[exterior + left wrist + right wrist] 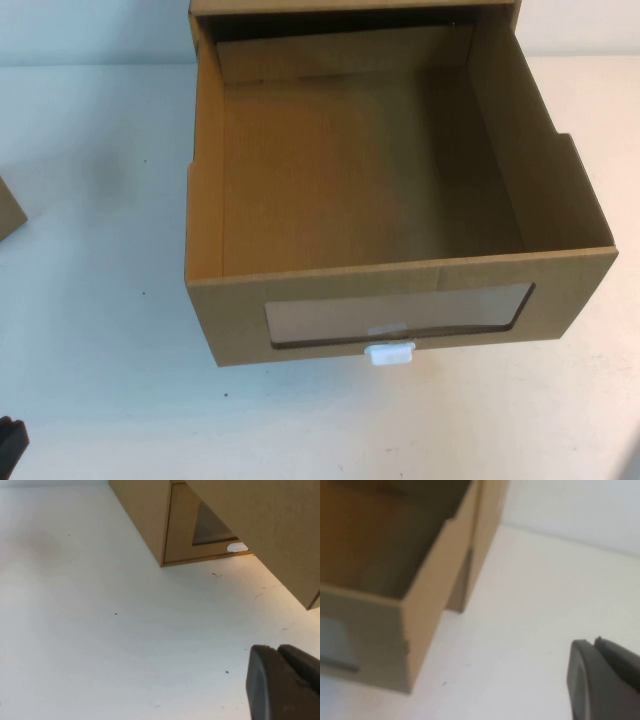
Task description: Open the shoe box
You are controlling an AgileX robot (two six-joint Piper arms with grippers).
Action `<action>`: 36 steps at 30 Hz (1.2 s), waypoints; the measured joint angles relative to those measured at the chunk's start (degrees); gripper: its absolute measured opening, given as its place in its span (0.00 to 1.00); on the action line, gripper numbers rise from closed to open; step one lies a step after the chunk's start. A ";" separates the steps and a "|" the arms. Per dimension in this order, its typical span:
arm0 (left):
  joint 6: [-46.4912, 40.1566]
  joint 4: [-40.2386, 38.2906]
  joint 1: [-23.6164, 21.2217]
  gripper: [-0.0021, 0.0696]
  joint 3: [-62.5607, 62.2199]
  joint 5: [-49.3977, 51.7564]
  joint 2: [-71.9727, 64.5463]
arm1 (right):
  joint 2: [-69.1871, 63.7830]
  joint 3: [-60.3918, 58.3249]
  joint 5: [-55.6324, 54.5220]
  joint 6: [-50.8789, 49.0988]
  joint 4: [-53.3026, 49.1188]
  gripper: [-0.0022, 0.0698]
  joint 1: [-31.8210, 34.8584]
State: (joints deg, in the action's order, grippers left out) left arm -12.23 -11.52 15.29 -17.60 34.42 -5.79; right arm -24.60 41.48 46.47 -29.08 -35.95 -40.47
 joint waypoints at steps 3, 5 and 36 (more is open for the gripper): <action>0.00 0.03 0.00 0.02 0.00 0.00 0.00 | 3.27 -4.18 -6.33 0.00 0.00 0.00 7.89; 0.00 0.03 0.00 0.02 0.00 0.00 0.00 | 5.76 -7.29 -10.61 0.00 0.00 0.00 12.78; 0.00 0.26 0.00 0.02 0.00 0.00 0.00 | 21.65 -41.12 -48.36 31.94 37.43 0.00 44.53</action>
State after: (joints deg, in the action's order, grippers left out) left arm -12.23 -11.25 15.29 -17.60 34.42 -5.79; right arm -2.95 0.37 -1.89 2.86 1.48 4.06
